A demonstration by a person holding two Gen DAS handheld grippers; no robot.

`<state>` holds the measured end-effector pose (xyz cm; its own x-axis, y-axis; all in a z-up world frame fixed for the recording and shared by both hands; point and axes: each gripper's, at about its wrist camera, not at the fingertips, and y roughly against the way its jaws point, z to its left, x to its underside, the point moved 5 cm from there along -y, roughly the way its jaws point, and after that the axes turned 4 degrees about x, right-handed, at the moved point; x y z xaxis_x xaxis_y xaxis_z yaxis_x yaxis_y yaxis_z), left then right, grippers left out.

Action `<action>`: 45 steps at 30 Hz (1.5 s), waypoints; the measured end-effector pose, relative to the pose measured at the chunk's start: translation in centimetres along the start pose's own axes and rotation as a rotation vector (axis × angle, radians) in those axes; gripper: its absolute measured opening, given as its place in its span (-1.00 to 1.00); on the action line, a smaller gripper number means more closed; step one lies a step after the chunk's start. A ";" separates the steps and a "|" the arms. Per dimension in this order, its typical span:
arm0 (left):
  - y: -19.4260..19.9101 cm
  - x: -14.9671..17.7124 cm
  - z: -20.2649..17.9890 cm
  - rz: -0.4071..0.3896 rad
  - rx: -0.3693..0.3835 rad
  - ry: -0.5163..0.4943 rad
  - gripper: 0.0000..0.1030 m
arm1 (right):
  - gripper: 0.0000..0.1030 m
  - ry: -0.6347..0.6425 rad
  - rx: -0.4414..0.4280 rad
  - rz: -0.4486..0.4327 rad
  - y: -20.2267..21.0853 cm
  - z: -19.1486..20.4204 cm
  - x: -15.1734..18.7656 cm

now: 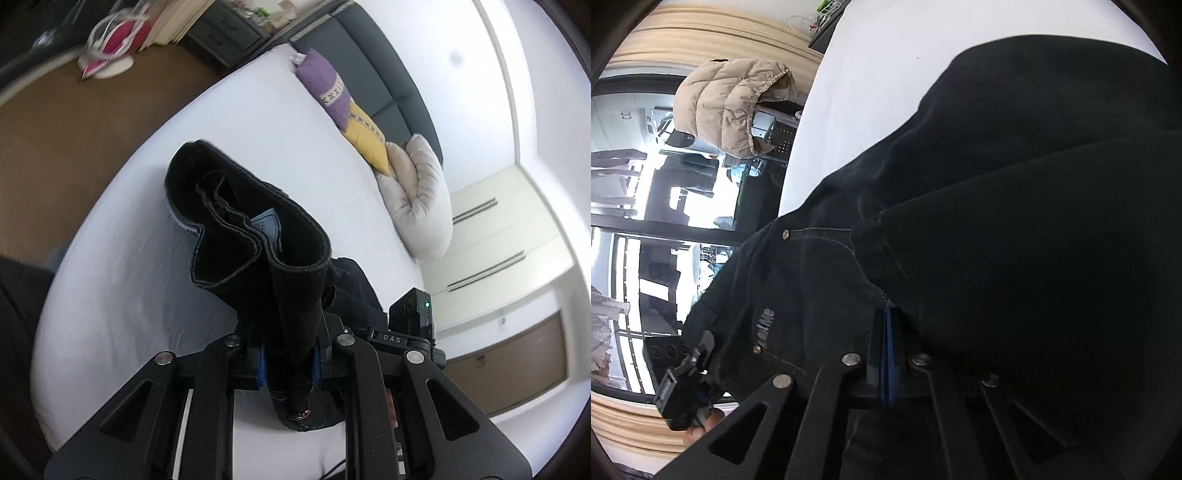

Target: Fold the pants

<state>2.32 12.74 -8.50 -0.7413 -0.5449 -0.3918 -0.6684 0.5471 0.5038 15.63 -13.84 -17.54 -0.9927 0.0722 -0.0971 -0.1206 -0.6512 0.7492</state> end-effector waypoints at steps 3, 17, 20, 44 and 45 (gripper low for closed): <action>-0.6 -0.3 -2.3 0.003 -0.010 -0.064 -0.70 | -1.00 -0.006 -0.007 0.001 -0.2 -0.6 0.1; -10.0 3.3 -20.4 0.119 0.008 -0.469 -0.72 | -0.37 0.078 -0.191 -0.192 8.0 0.1 -0.3; -14.1 6.7 -24.4 0.183 0.039 -0.572 -0.73 | 0.58 0.089 -0.259 -0.267 14.3 -0.7 -1.4; -24.9 17.6 -25.8 0.379 -0.023 -0.756 -0.84 | 0.11 -0.046 -0.125 -0.075 12.0 -8.8 -0.3; -25.1 17.8 -26.1 0.378 -0.024 -0.762 -0.84 | 0.11 -0.053 -0.105 -0.076 12.6 -9.1 -0.1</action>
<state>7.42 -27.26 -8.03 -0.7583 0.2529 -0.6009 -0.3731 0.5876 0.7181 14.33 -28.90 -14.05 -0.9801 0.1624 -0.1143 -0.1969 -0.7179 0.6678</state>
